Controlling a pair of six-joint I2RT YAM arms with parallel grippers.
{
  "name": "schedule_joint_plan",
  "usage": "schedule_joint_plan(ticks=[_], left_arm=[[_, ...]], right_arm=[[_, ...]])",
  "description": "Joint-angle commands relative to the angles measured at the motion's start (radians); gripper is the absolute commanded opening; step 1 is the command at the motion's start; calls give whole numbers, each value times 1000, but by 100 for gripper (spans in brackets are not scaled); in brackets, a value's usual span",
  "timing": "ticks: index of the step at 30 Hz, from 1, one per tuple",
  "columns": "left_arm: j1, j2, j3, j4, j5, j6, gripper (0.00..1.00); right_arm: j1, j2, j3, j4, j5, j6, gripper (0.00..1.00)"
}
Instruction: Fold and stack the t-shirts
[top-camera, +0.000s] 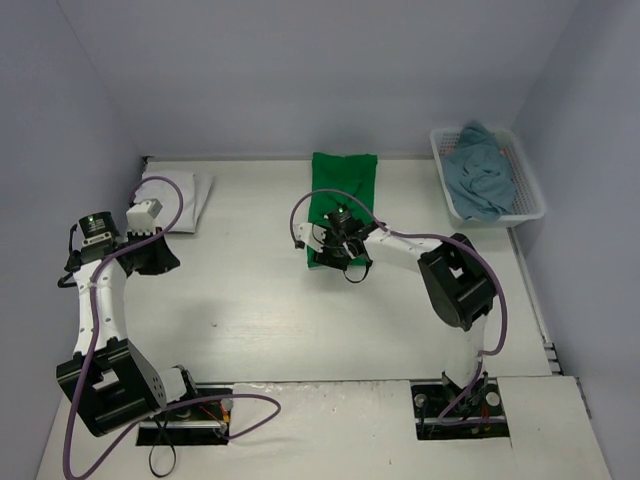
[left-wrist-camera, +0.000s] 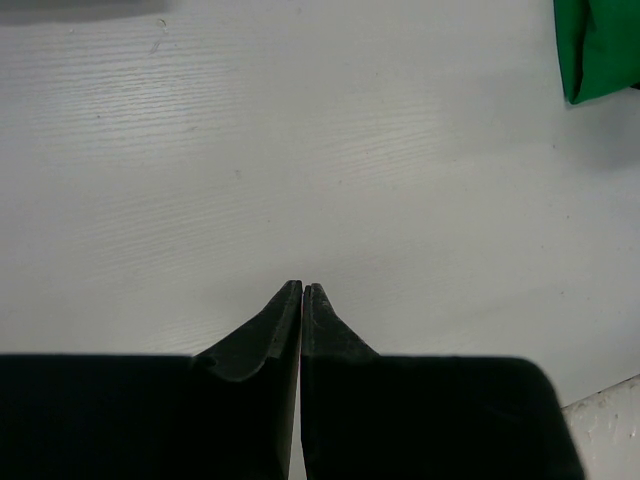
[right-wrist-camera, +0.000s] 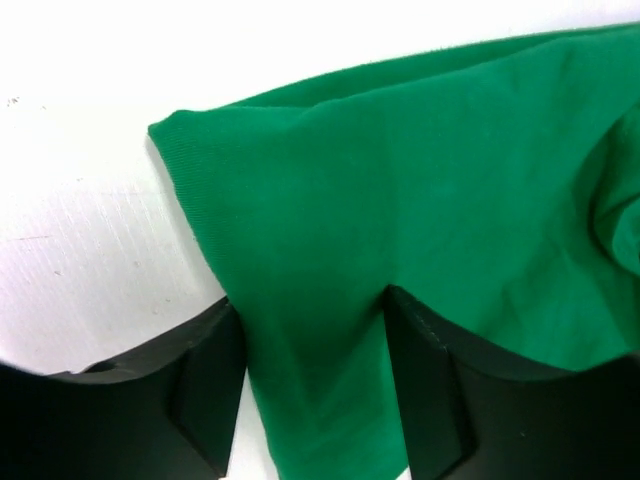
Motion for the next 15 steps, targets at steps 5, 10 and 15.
schedule_joint_plan(ticks=[5,10,15], left_arm=[[9,-12,29,9,23,11,0],[7,-12,29,9,26,13,0],[7,-17,29,9,29,16,0]], right_arm=[[-4,36,-57,-66,-9,-5,28],[13,-50,-96,-134,-38,-1,10],[69,-206,-137,-252,-60,6,0]])
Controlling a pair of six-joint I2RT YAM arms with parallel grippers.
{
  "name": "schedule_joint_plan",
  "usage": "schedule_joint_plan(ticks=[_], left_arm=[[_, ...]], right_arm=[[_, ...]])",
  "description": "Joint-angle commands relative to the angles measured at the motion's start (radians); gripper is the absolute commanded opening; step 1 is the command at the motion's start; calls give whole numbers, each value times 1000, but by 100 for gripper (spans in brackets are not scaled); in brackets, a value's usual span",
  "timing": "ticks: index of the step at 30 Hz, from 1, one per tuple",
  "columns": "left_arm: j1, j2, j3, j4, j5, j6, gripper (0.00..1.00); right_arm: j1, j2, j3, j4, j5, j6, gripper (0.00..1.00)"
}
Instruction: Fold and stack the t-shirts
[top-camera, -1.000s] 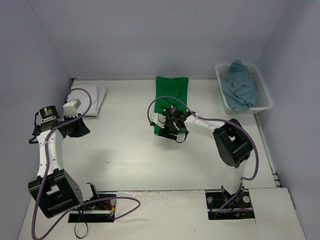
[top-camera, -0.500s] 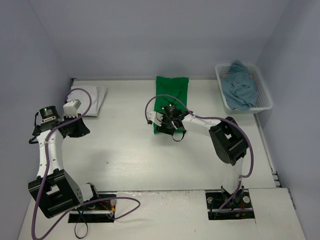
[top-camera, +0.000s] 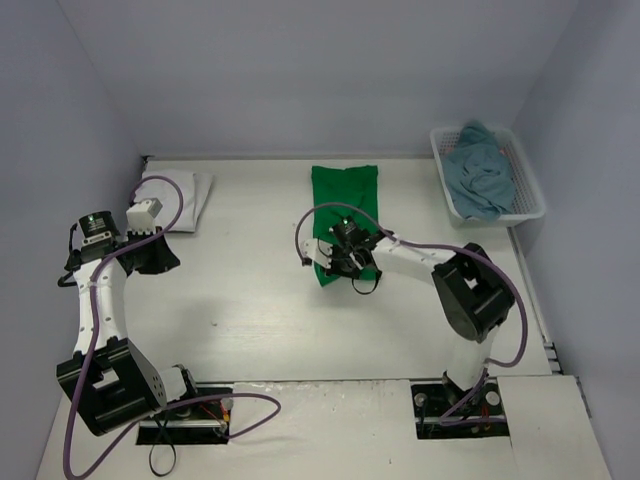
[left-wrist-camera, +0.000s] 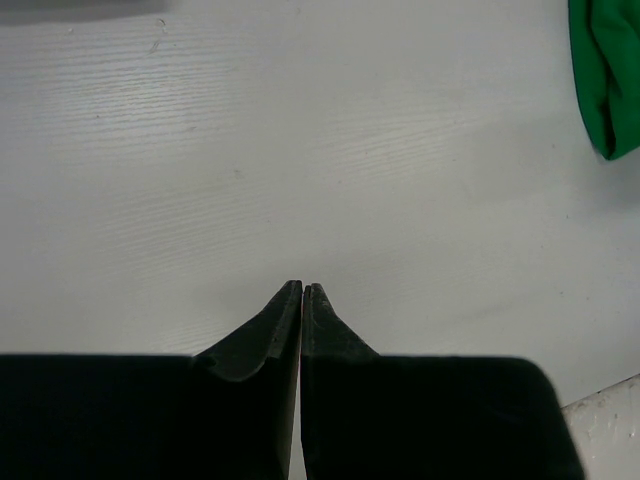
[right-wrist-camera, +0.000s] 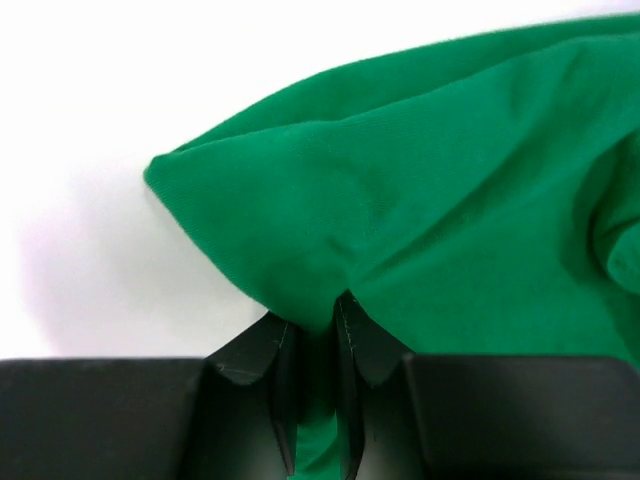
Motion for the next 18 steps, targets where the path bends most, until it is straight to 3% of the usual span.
schedule_joint_plan(ticks=[1,9,18], left_arm=[[9,-18,29,10,28,14,0],[9,-32,29,3,31,16,0],[16,-27,30,-4,45,19,0]], right_arm=[[75,-132,-37,-200,-38,23,0],[211,-354,-80,-335,-27,79,0],[378,-572,-115,-375,-1,174,0]])
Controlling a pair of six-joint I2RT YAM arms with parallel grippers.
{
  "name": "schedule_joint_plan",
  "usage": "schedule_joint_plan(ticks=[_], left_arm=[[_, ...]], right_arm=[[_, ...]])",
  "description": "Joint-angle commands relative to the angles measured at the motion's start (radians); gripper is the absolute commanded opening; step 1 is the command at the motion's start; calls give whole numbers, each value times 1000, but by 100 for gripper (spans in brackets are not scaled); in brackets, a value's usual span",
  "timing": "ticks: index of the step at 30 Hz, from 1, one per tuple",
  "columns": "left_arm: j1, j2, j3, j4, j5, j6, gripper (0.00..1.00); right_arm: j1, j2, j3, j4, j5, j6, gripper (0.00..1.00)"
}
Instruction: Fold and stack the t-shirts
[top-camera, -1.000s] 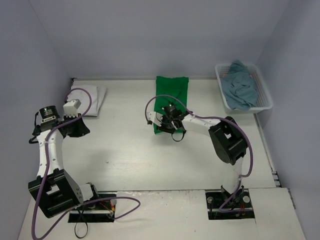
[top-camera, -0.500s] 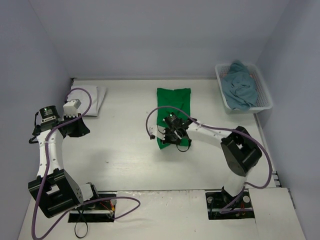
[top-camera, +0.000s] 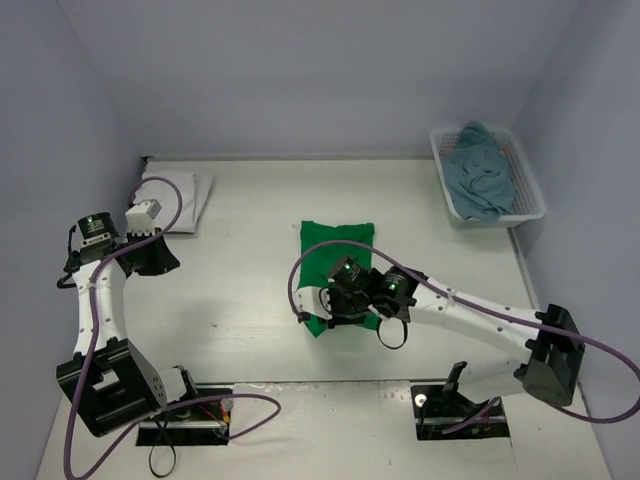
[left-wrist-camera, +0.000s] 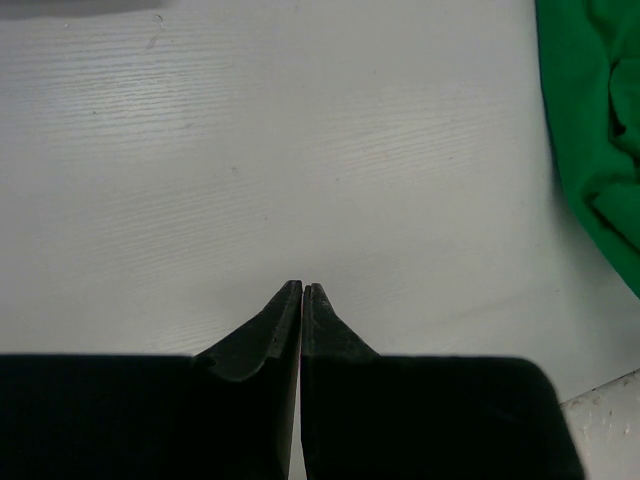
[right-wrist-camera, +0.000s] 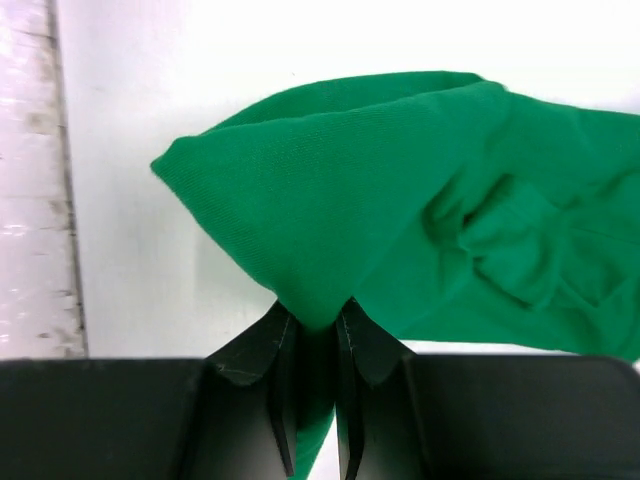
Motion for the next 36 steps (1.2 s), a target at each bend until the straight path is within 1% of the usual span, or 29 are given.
schedule_joint_plan(ticks=[1,4,6,8,12,16,20,31,34,36], left_arm=[[9,-29,29,3,37,17,0],[12,-26,29,3,35,18,0],[12,-23,29,2,34,18,0],[12,-21,29,2,32,17,0],[17,-19,26,2,32,18,0],[17,-12,24,3,30,18,0],[19,-4,24,3,32,20,0],[19,-1,24,3,37,15,0],[12,10,30,-10,102,27,0],[-20,20,34,-9,144,32,0]], right_arm=[[29,-83,10,-24,7,52,0],[30,-91,24,-22,23,31,0],[20,-63,38,-22,35,13,0],[3,-42,67,-21,15,-21,0],[-104,39,137,-18,-48,-89,0],[-181,104,219,-16,-88,-150,0],[-229,182,313,-16,-115,-204,0],[-318,391,496,-16,-170,-300,0],[-350,455,532,-16,-187,-319,0],[-376,484,544,-16,-194,-333,0]])
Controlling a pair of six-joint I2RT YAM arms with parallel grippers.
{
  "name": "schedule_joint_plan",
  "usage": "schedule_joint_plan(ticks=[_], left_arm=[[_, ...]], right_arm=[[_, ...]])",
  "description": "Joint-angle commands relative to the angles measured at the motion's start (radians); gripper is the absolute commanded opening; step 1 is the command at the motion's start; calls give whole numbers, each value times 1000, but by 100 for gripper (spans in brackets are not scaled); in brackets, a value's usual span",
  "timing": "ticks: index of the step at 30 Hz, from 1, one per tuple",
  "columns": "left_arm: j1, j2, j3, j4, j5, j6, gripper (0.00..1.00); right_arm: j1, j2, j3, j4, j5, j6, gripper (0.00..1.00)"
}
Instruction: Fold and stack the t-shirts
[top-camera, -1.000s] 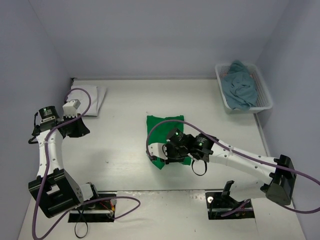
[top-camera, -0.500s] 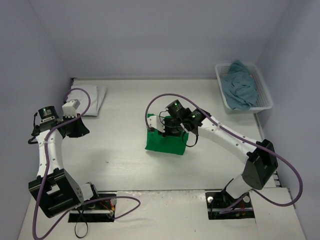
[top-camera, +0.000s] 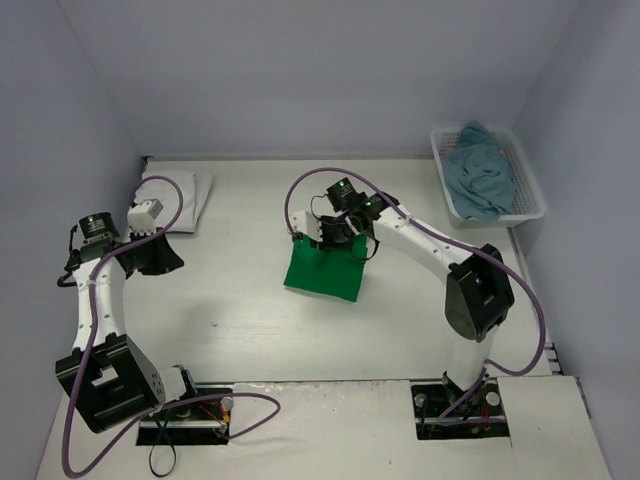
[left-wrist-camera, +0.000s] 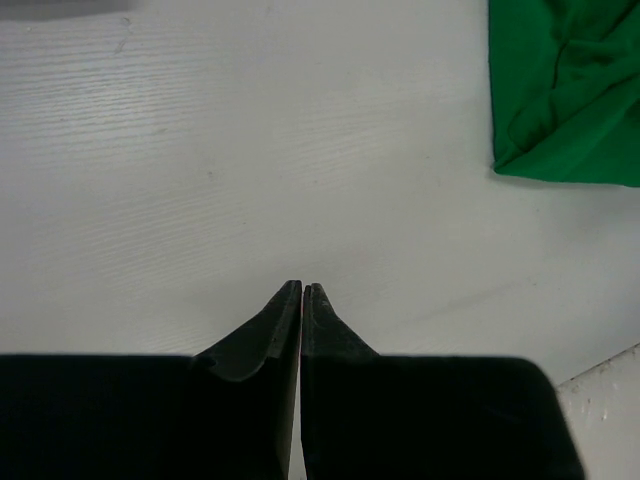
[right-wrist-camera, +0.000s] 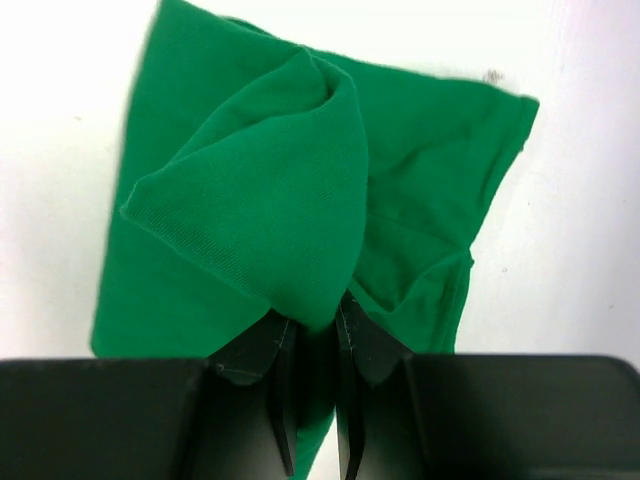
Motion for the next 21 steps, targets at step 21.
schedule_joint_plan(ticks=[21], left_arm=[[-620,265,160,288,-42,115,0]], right_arm=[[-160,180,268,17,-76,-88,0]])
